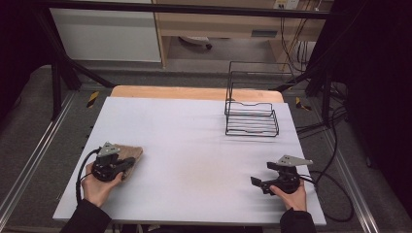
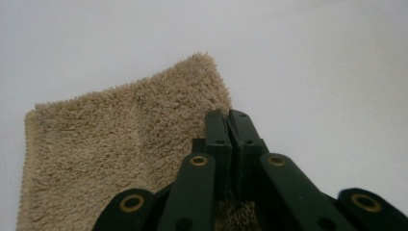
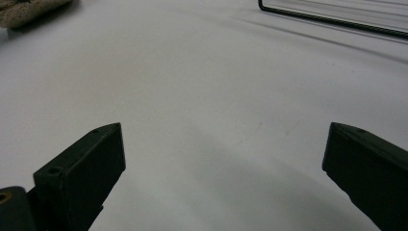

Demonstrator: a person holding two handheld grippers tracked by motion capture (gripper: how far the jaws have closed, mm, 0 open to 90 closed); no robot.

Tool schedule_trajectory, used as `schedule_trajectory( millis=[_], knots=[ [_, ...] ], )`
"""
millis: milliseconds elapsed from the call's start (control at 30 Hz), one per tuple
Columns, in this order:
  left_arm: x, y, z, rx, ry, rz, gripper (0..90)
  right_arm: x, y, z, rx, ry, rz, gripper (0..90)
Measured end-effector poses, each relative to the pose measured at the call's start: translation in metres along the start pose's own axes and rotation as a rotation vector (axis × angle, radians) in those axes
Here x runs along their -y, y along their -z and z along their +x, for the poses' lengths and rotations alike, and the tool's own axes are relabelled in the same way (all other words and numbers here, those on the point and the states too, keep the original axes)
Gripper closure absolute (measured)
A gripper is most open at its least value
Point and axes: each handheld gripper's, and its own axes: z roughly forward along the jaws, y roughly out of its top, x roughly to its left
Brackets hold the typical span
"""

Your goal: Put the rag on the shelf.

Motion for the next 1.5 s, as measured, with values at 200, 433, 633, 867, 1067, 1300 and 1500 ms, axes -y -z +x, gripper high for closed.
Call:
schedule_trajectory(
  millis=[200,433,633,867,1067,1300,1500],
  knots=[
    [-0.006,0.002,-0.015,0.050,0.016,-0.033,87.4,0.000,-0.001,0.000,-0.001,0.004,0.003,1.9],
    [-0.017,-0.004,-0.032,0.085,0.024,-0.043,87.3,0.000,-0.001,0.000,0.002,0.002,0.004,1.9],
    [-0.028,-0.018,-0.056,0.114,0.010,-0.025,87.2,0.000,-0.001,0.000,0.003,0.004,0.007,1.9],
    [-0.041,-0.038,-0.083,0.151,-0.014,-0.020,87.1,0.000,-0.001,0.000,0.001,0.006,0.004,2.0],
    [-0.051,-0.054,-0.100,0.176,-0.014,-0.019,87.0,0.000,-0.001,0.001,0.001,0.008,0.006,2.1],
    [-0.061,-0.071,-0.121,0.188,-0.026,-0.013,86.9,0.000,-0.002,0.001,0.000,0.007,0.008,2.1],
    [-0.065,-0.091,-0.138,0.189,-0.044,0.000,86.8,0.000,-0.002,0.001,0.003,0.009,0.007,2.1]
  ],
)
